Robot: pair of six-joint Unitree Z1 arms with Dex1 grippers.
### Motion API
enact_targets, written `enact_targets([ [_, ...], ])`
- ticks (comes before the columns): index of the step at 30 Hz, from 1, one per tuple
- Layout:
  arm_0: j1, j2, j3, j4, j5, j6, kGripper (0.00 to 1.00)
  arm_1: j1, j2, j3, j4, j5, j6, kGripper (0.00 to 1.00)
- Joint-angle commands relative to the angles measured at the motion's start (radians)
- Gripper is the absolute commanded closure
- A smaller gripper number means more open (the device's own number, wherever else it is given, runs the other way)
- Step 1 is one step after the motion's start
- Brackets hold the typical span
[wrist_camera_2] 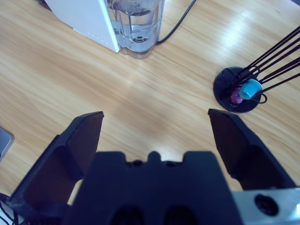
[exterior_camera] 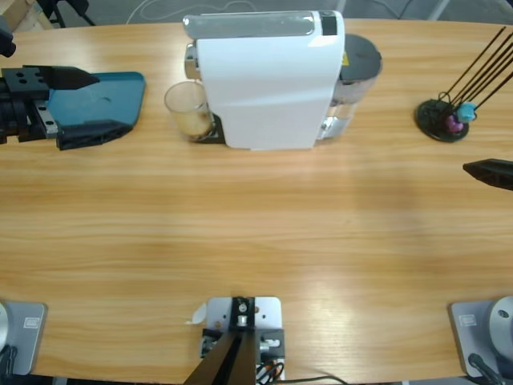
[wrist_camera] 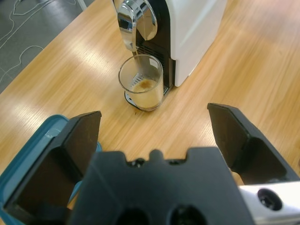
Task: Pour coffee
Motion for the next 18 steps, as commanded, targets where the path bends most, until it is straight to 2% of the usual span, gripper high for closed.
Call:
enact_targets([
  [1,0.016,0.032,0.042,-0.017,-0.038,0.010,0.000,0.011,0.046,-0.008,0.005,0.009,-0.013,0.000],
  [12,0.037,0.047,0.025,-0.033,-0.037,0.025,0.000,0.012,0.027,-0.004,0.004,0.009,-0.013,0.000],
  [18,0.062,0.111,-0.062,-0.039,-0.042,0.050,0.000,0.031,0.014,0.002,0.000,0.009,-0.013,0.000],
])
